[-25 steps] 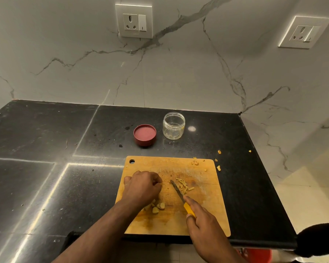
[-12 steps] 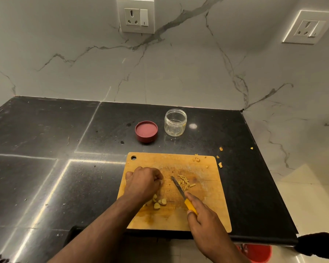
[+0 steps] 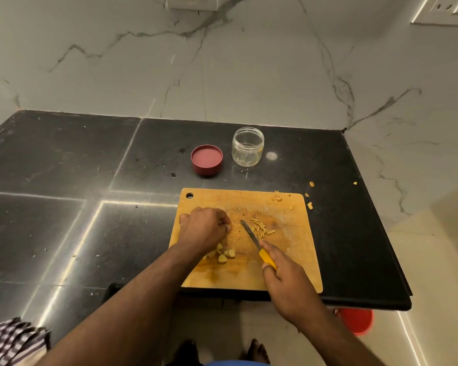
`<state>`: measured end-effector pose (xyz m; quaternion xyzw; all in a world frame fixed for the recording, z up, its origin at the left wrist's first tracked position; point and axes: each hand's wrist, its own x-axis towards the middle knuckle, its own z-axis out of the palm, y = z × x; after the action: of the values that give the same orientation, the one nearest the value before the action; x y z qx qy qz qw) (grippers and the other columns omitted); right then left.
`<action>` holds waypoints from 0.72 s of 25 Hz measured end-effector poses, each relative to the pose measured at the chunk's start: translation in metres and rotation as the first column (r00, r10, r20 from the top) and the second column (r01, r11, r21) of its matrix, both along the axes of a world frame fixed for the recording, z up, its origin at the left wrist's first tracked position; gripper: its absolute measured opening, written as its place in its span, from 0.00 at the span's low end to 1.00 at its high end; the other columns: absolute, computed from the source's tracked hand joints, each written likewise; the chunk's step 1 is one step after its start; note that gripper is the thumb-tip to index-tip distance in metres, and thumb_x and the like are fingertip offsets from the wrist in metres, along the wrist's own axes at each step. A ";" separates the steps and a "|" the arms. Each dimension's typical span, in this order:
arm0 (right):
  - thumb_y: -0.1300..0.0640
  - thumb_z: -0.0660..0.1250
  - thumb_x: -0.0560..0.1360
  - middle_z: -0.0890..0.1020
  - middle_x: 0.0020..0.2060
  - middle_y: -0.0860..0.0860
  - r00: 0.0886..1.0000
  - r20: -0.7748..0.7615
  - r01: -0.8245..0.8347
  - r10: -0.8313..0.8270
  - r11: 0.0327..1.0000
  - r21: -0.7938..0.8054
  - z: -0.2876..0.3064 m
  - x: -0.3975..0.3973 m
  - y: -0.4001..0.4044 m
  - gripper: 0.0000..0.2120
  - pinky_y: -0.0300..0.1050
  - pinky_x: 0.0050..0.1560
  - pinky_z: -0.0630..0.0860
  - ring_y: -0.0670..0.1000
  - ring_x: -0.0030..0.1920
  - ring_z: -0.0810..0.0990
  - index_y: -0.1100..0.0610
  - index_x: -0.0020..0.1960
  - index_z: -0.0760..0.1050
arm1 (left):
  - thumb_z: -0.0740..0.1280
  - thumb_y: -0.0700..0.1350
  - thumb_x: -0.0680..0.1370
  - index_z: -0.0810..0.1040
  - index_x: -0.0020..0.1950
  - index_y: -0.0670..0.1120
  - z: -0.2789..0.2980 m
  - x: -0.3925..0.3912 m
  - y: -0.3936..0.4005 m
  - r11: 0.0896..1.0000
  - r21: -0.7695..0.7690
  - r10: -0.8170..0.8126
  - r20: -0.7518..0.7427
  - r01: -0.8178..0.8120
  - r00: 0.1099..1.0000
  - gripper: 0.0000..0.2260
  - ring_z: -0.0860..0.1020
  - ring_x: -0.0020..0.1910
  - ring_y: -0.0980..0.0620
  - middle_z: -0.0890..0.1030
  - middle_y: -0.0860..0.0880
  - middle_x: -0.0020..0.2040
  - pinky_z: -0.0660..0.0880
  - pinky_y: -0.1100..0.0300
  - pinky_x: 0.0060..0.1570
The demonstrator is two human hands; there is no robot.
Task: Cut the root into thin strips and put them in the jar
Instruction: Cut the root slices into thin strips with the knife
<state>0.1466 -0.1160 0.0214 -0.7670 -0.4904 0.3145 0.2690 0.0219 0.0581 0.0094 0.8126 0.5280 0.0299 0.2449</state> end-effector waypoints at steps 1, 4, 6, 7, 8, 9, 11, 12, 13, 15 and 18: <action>0.56 0.57 0.83 0.68 0.73 0.45 1.000 0.003 -0.001 0.001 1.000 0.000 -0.001 0.000 0.000 0.24 0.31 0.64 0.62 0.40 0.67 0.66 0.47 0.77 0.61 | 0.68 0.52 0.80 0.83 0.56 0.57 0.000 0.000 0.000 1.000 0.000 0.002 -0.002 -0.002 1.000 0.07 0.74 0.60 0.53 0.83 0.59 0.53 0.64 0.50 0.56; 0.57 0.58 0.82 0.69 0.73 0.46 1.000 -0.001 0.003 -0.003 1.000 0.007 -0.001 -0.001 -0.001 0.24 0.34 0.65 0.66 0.44 0.69 0.69 0.47 0.77 0.61 | 0.68 0.52 0.79 0.83 0.55 0.57 -0.001 0.000 0.001 1.000 0.009 0.002 -0.003 -0.002 1.000 0.07 0.75 0.60 0.52 0.83 0.58 0.53 0.64 0.49 0.56; 0.57 0.58 0.82 0.69 0.73 0.47 1.000 -0.005 0.004 -0.004 1.000 0.013 -0.002 -0.001 -0.001 0.24 0.39 0.67 0.68 0.46 0.68 0.70 0.47 0.77 0.61 | 0.69 0.52 0.79 0.83 0.55 0.57 0.000 -0.001 0.000 1.000 0.012 -0.004 -0.006 0.004 1.000 0.07 0.75 0.60 0.51 0.83 0.58 0.52 0.63 0.50 0.55; 0.57 0.58 0.82 0.70 0.72 0.47 1.000 -0.005 0.003 -0.003 1.000 0.012 -0.002 0.000 -0.001 0.24 0.41 0.66 0.70 0.47 0.67 0.71 0.47 0.77 0.61 | 0.69 0.52 0.79 0.83 0.55 0.57 0.000 -0.001 0.000 1.000 0.011 -0.006 -0.008 0.006 1.000 0.07 0.75 0.60 0.51 0.83 0.58 0.52 0.63 0.50 0.54; 0.57 0.58 0.82 0.71 0.72 0.48 1.000 -0.006 0.003 -0.003 1.000 0.011 -0.003 0.000 0.000 0.24 0.42 0.64 0.72 0.47 0.65 0.73 0.47 0.77 0.61 | 0.69 0.52 0.79 0.83 0.55 0.57 0.000 -0.001 0.000 1.000 0.010 -0.009 -0.010 0.009 1.000 0.07 0.75 0.60 0.51 0.83 0.58 0.52 0.63 0.50 0.55; 0.57 0.58 0.82 0.71 0.71 0.48 1.000 -0.009 0.003 -0.003 1.000 0.012 -0.004 0.000 -0.001 0.24 0.43 0.61 0.73 0.48 0.62 0.75 0.47 0.77 0.61 | 0.69 0.52 0.79 0.83 0.56 0.57 0.000 -0.001 0.000 1.000 0.008 -0.011 -0.012 0.011 1.000 0.07 0.75 0.60 0.51 0.83 0.58 0.52 0.63 0.50 0.55; 0.57 0.58 0.82 0.72 0.70 0.48 1.000 -0.017 0.004 -0.004 1.000 0.020 -0.005 0.000 -0.001 0.24 0.44 0.57 0.75 0.49 0.59 0.77 0.48 0.77 0.61 | 0.69 0.52 0.79 0.83 0.56 0.57 0.000 0.000 0.000 1.000 0.007 -0.013 -0.015 0.013 1.000 0.07 0.74 0.60 0.51 0.83 0.57 0.53 0.63 0.49 0.55; 0.57 0.58 0.82 0.72 0.70 0.48 1.000 -0.021 0.005 -0.004 1.000 0.024 -0.006 0.000 -0.001 0.24 0.43 0.55 0.75 0.49 0.58 0.77 0.47 0.77 0.61 | 0.69 0.52 0.79 0.83 0.56 0.57 0.000 0.000 0.000 1.000 0.006 -0.012 -0.015 0.013 1.000 0.07 0.74 0.60 0.51 0.83 0.57 0.53 0.63 0.49 0.55; 0.57 0.58 0.82 0.73 0.69 0.48 1.000 -0.024 0.006 -0.005 1.000 0.026 -0.007 0.000 -0.001 0.24 0.41 0.52 0.74 0.48 0.56 0.77 0.47 0.77 0.61 | 0.69 0.52 0.79 0.83 0.56 0.57 0.000 0.000 0.001 1.000 0.003 -0.013 -0.015 0.013 1.000 0.07 0.74 0.60 0.51 0.83 0.57 0.53 0.63 0.49 0.56; 0.57 0.58 0.82 0.73 0.69 0.47 1.000 -0.030 0.007 -0.006 1.000 0.026 -0.007 0.000 -0.001 0.24 0.38 0.49 0.71 0.46 0.52 0.75 0.47 0.77 0.62 | 0.69 0.52 0.79 0.83 0.56 0.57 -0.001 -0.001 0.001 1.000 -0.002 -0.013 -0.011 0.013 1.000 0.07 0.74 0.60 0.51 0.83 0.57 0.53 0.63 0.49 0.56; 0.57 0.58 0.82 0.74 0.68 0.48 0.999 -0.038 0.007 -0.006 1.000 0.029 -0.009 0.000 -0.001 0.24 0.38 0.50 0.69 0.43 0.51 0.73 0.48 0.77 0.62 | 0.69 0.53 0.79 0.83 0.56 0.57 -0.003 -0.001 0.002 1.000 -0.004 -0.011 0.000 0.011 1.000 0.07 0.75 0.60 0.51 0.83 0.58 0.52 0.64 0.48 0.56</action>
<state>0.1467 -0.1172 0.0122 -0.7585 -0.4872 0.3211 0.2903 0.0211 0.0601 0.0066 0.8151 0.5234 0.0276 0.2467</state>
